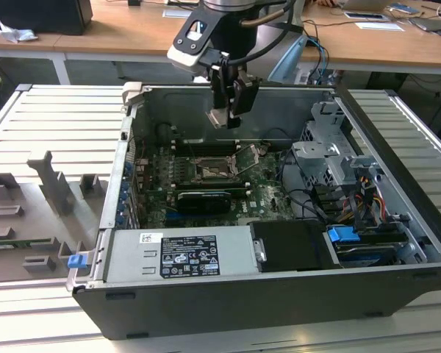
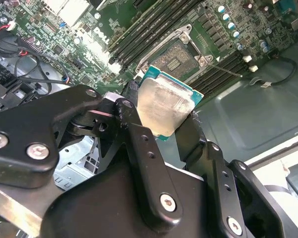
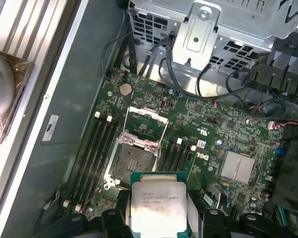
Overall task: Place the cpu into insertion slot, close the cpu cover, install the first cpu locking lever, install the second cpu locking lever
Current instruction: 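Place the cpu into insertion slot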
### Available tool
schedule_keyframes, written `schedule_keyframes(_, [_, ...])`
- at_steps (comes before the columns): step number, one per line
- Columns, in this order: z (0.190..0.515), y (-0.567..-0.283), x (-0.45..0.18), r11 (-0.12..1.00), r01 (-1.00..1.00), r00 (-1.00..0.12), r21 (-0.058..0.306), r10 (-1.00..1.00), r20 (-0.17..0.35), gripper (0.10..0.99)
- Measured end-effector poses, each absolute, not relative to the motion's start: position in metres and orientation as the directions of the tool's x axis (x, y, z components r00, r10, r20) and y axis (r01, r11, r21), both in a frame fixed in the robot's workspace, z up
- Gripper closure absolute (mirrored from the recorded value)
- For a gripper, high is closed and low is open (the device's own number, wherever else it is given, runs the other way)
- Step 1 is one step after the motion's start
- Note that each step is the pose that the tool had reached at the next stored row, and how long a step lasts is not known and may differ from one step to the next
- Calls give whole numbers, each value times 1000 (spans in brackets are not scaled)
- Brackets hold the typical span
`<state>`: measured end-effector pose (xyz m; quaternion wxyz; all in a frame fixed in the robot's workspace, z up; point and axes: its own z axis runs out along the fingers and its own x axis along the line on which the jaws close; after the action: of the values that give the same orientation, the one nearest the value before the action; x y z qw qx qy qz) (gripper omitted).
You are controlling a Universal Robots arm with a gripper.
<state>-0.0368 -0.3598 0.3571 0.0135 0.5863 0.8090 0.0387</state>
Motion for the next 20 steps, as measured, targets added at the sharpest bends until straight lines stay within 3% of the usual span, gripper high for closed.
schedule_keyframes(14, [354, -360, -37, 271, 960, -273, 70, 962, 26, 545])
schedule_keyframes(20, [348, -359, -37, 245, 968, -246, 49, 969, 28, 545])
